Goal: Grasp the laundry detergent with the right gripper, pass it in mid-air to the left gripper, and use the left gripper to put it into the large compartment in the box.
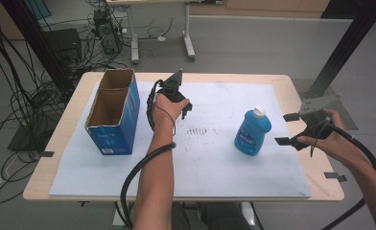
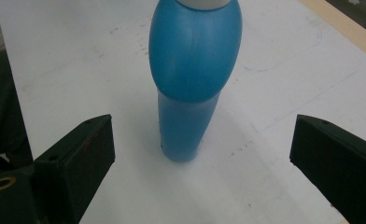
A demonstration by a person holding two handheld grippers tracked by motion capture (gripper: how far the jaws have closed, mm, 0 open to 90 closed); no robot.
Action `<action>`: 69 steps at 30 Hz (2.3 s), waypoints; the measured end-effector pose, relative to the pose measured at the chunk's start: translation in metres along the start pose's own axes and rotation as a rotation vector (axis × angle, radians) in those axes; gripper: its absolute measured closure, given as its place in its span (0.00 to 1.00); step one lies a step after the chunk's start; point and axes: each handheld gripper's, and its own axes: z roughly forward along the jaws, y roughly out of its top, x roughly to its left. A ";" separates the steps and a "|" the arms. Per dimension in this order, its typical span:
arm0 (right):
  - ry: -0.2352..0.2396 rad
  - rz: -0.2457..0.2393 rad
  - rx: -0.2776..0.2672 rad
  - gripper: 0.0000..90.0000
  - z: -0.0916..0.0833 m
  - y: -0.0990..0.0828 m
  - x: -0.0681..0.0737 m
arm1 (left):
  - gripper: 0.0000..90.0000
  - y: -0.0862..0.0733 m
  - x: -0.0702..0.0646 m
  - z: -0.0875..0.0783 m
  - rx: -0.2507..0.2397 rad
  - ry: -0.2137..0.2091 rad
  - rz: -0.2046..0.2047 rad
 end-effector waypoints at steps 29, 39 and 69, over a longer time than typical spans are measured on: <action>-0.085 0.094 -0.204 0.02 0.074 -0.044 0.023 | 0.07 -0.006 0.006 0.006 0.007 -0.005 0.005; -0.096 0.106 -0.222 0.02 0.094 -0.045 0.025 | 0.06 -0.006 0.005 0.006 0.009 -0.003 0.011; -0.130 0.126 -0.284 0.02 0.110 -0.050 0.018 | 0.06 -0.004 0.004 0.006 0.005 -0.003 0.018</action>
